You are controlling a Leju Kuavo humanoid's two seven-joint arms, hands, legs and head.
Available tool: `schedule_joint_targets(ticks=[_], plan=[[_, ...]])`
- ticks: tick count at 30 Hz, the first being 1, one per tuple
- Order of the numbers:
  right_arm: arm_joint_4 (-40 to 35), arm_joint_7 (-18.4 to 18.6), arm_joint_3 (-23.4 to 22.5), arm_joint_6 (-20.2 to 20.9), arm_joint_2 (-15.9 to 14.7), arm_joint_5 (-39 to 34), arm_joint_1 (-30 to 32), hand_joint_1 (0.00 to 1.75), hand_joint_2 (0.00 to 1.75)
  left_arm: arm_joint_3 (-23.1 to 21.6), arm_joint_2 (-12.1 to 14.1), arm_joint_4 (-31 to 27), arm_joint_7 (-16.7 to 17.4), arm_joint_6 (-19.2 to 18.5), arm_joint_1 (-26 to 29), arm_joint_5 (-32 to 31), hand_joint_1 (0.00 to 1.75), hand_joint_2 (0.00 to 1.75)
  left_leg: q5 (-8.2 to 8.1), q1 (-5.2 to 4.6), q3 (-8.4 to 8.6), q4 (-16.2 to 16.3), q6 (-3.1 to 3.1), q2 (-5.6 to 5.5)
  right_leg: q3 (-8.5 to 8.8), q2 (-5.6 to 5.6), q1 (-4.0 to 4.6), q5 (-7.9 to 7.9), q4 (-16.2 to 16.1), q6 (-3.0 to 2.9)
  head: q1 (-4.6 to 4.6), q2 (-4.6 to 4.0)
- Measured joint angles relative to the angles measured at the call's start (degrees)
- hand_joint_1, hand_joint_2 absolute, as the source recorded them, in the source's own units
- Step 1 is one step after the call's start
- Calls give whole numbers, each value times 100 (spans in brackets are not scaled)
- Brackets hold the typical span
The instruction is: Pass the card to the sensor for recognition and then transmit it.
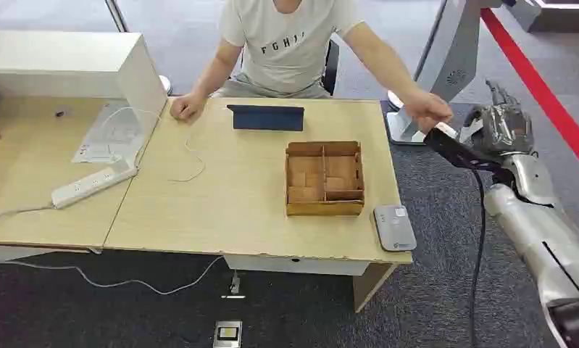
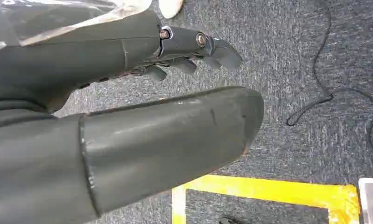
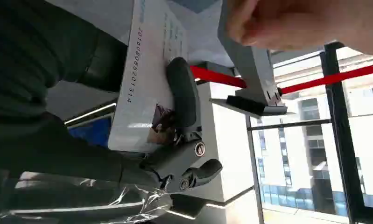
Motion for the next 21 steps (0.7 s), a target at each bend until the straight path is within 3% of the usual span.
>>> schedule_joint_targets(ticks=[10, 21], plan=[[-63, -236, -9, -2, 33, -48, 167, 175, 175, 0, -2, 0, 26, 33, -1, 20, 0, 0, 0, 1, 0, 0, 0, 0, 1, 0, 2, 0, 0, 0, 0, 0], [-254, -299, -101, -234, 138, 52, 1138, 175, 175, 0, -4, 4, 26, 61, -1, 15, 0, 0, 0, 2, -1, -1, 0, -2, 1, 0, 3, 0, -1, 0, -2, 0]])
